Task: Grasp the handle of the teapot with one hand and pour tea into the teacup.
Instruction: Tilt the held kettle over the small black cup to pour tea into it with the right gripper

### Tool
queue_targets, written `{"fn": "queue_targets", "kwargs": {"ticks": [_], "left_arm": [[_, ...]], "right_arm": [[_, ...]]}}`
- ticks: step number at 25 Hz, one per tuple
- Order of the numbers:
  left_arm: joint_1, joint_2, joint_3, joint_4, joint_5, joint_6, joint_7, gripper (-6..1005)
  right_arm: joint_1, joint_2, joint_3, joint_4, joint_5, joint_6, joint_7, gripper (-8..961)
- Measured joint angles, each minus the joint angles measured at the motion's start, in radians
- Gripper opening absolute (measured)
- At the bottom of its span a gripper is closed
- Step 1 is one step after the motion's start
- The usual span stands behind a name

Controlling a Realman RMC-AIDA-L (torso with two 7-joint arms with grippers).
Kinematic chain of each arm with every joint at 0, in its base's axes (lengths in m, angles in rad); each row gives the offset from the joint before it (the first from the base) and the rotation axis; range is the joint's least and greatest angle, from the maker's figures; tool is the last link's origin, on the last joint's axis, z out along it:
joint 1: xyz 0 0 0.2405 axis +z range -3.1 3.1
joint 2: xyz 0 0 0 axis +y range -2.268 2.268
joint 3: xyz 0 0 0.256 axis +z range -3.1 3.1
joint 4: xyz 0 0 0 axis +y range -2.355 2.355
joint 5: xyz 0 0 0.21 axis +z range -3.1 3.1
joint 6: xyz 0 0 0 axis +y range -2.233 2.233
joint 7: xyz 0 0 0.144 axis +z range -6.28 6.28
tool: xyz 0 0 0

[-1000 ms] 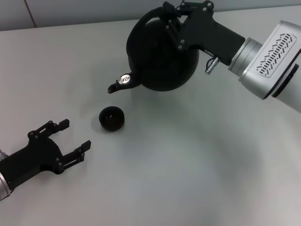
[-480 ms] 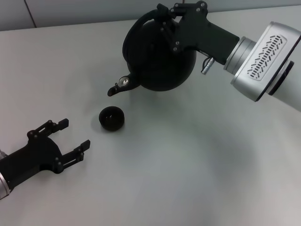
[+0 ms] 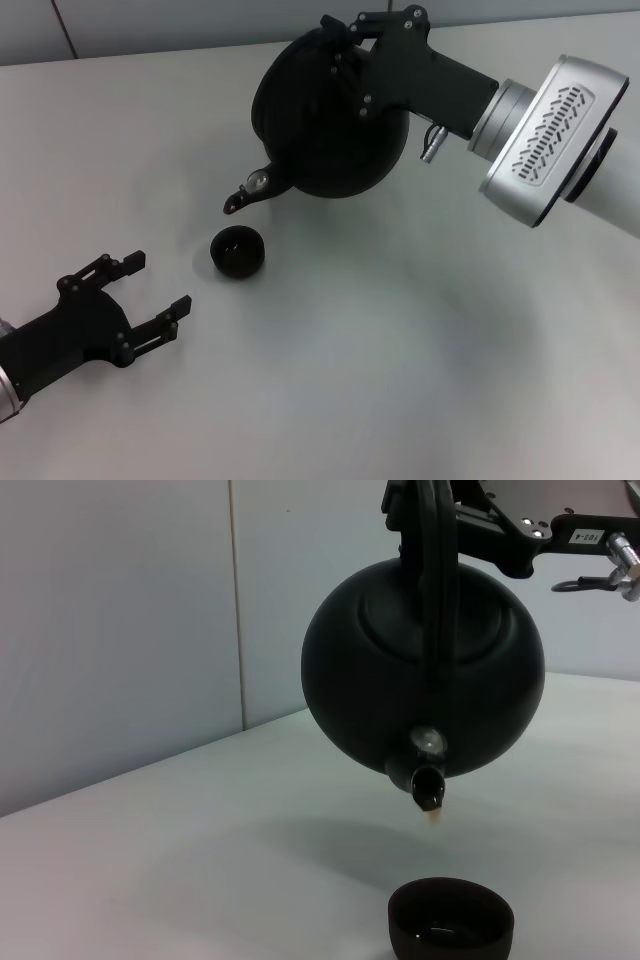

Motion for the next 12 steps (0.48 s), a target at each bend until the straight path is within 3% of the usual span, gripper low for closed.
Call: {"fn": "queue_targets", "kwargs": {"ticks": [12], "left_arm": [[-0.004,0.000,0.007,0.002,0.000,0.000,-0.011,799]], "right_arm": [[-0.010,0.001,0.000,0.002,0.000,0.001,-0.041,95]]}}
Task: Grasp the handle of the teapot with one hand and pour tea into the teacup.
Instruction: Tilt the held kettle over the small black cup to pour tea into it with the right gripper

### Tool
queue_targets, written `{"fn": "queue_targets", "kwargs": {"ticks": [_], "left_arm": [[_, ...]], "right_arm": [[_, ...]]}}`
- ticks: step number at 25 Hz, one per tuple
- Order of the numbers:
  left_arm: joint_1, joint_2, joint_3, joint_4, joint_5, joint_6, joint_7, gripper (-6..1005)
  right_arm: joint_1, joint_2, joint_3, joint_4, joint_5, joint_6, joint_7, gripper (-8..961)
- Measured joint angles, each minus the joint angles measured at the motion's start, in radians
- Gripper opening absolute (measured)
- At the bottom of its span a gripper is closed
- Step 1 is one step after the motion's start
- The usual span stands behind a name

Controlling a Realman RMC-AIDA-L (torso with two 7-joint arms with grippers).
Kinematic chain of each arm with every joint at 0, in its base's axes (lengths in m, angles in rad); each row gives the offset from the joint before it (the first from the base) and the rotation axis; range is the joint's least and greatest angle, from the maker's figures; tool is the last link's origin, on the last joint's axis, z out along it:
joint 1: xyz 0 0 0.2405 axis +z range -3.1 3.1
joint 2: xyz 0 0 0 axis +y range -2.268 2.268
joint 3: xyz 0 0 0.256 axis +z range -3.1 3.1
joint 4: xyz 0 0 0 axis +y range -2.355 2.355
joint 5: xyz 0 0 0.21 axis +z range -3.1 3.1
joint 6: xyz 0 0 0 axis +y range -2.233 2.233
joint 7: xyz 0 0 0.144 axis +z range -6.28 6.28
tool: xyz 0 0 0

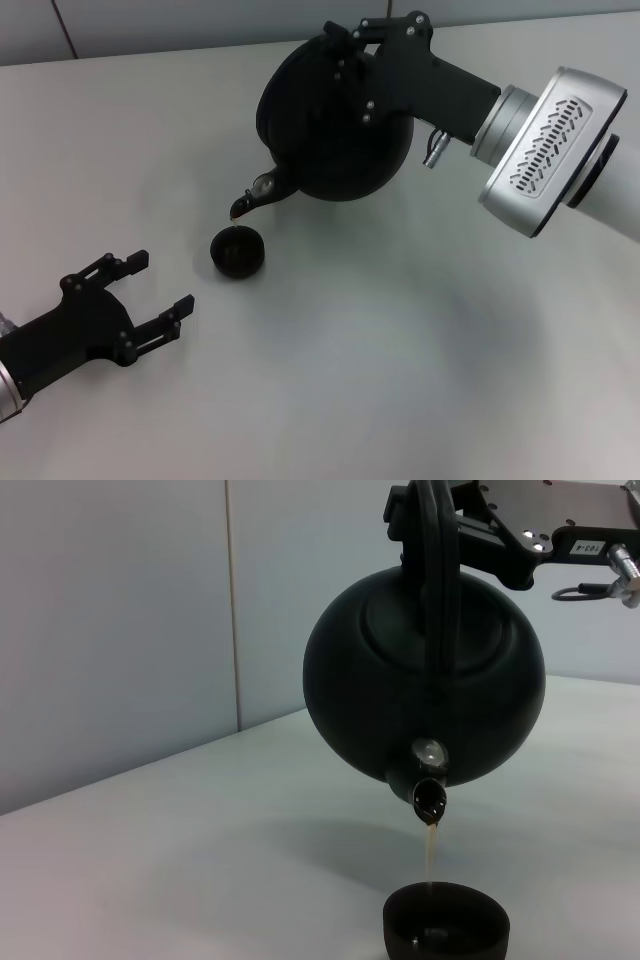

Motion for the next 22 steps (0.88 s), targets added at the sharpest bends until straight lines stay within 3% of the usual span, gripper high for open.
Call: {"fn": "queue_targets", "kwargs": {"ticks": [15,22], "left_arm": [[-0.003,0.000,0.002,0.002,0.000,0.000,-0.007,798],[0.003,0.000,0.001,0.015,0.000,0.000,-0.008,798]], "right_arm": [[-0.010,0.000,0.001,0.011,0.000,0.001,-0.022,91],[-0.006,-0.004,0.001,0.006,0.000,0.042,0.194,91]]}}
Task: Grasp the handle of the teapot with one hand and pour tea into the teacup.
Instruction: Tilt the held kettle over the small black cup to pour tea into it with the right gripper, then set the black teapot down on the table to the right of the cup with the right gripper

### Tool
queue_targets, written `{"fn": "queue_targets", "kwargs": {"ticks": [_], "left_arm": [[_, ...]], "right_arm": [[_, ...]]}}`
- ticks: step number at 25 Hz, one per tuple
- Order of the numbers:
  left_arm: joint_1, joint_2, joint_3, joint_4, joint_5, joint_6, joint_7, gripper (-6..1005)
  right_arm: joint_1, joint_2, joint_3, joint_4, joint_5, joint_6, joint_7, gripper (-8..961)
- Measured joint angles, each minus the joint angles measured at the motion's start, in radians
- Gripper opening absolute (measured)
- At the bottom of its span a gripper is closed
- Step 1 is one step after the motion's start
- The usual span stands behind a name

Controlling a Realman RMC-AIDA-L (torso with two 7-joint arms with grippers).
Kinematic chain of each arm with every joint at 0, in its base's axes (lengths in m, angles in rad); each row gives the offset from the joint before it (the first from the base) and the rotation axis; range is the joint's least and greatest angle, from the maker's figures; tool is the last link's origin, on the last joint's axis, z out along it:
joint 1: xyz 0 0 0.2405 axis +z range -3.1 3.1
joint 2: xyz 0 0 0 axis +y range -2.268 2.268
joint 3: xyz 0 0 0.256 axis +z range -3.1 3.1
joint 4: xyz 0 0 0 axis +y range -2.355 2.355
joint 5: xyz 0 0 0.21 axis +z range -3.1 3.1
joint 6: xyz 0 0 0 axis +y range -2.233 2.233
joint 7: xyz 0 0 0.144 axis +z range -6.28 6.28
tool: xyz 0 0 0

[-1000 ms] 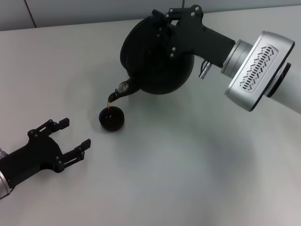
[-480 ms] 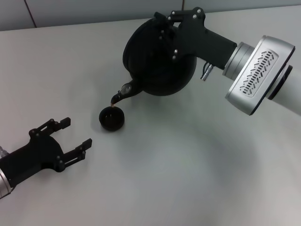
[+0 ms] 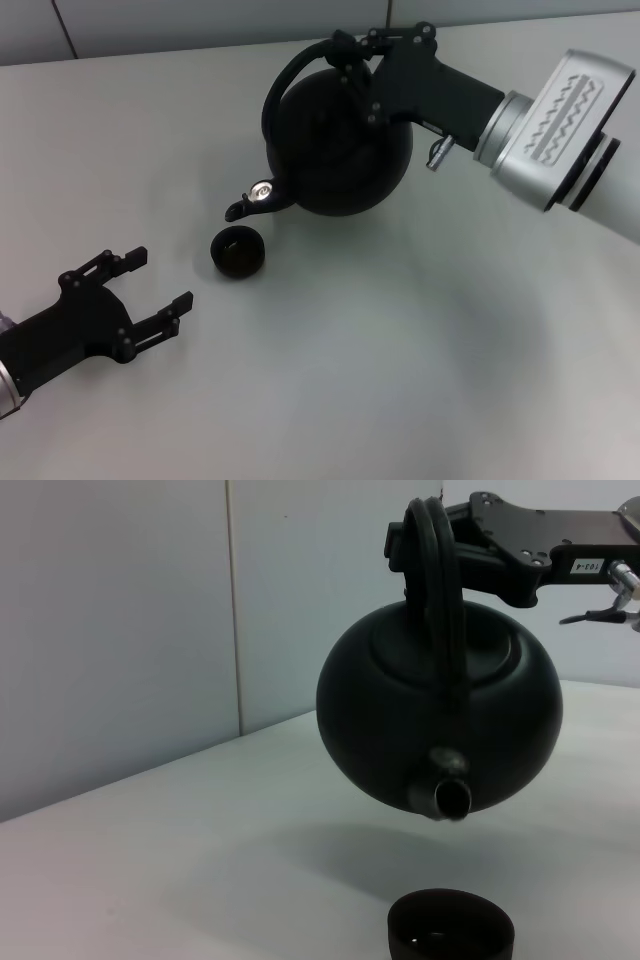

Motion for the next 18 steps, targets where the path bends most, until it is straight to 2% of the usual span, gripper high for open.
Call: {"fn": "queue_targets", "kwargs": {"ticks": [7,18], "left_arm": [[0.002,0.000,-0.003,0.001,0.000,0.001,0.003,798],[0.002,-0.001,0.001,0.012,0.000,0.009,0.006,798]], "right_arm": [[-0.042,-0.004,0.008,-0.074,0.004,0.006,0.309,90],[-0.179,-0.006,0.079,-0.082,0.102,0.009,0.374,90]]}}
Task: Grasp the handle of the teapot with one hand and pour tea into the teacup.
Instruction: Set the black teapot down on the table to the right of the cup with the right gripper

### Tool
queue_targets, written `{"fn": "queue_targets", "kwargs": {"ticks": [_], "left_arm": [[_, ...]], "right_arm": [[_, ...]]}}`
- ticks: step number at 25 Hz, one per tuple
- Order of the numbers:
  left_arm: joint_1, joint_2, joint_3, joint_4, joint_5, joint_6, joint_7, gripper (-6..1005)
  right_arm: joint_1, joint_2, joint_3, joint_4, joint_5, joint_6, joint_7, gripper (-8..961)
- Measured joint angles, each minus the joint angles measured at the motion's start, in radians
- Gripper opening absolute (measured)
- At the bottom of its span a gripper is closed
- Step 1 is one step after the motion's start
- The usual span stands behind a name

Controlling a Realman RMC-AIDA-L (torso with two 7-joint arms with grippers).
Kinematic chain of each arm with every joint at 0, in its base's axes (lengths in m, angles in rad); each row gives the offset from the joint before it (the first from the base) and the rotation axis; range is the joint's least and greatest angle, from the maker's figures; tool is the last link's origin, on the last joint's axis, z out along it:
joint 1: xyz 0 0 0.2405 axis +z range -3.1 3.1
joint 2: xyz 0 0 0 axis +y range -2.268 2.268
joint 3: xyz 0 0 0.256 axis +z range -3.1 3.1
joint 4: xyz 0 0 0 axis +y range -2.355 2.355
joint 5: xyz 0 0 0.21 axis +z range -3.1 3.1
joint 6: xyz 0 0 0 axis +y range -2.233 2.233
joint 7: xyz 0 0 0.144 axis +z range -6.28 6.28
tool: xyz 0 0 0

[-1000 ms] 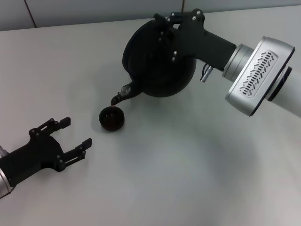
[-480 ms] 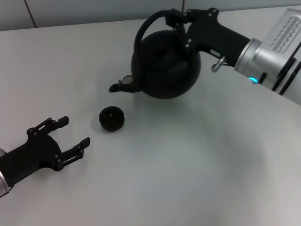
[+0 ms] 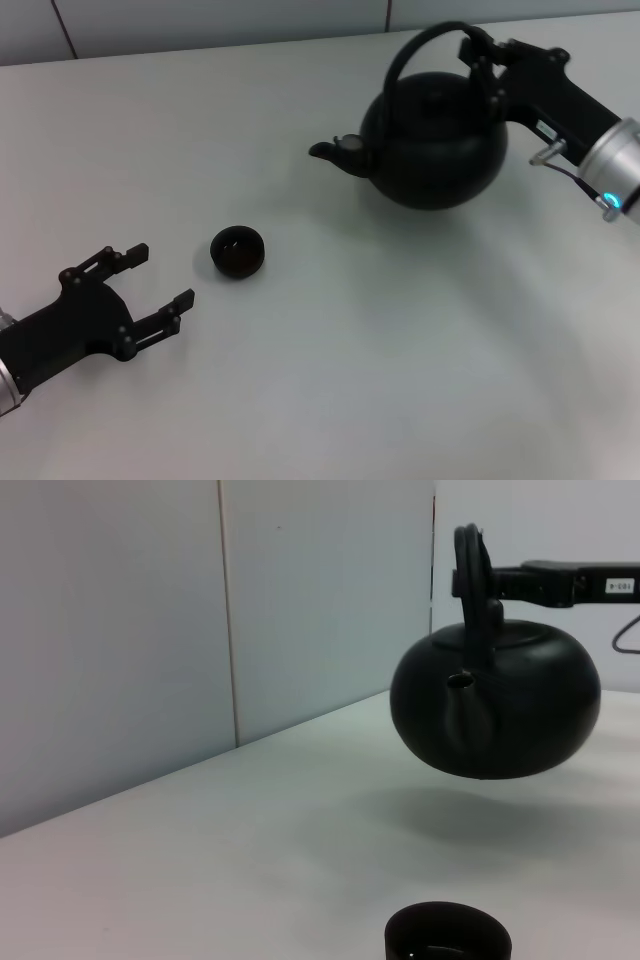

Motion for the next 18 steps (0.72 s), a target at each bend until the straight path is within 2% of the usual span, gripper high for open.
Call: {"fn": "queue_targets", "kwargs": {"ticks": [6,18], "left_arm": [[0.000,-0.002,0.000,0.012,0.000,0.000,-0.002,798],[-0.008,-0.003,0.002,0.013,0.000,0.001,0.002,799]], "right_arm": [[-0.032,0.001,0.020,0.009,0.006,0.018,-0.002,91],[-0.037,0.003,0.011,0.028,0.004,0.059,-0.026,91]]}}
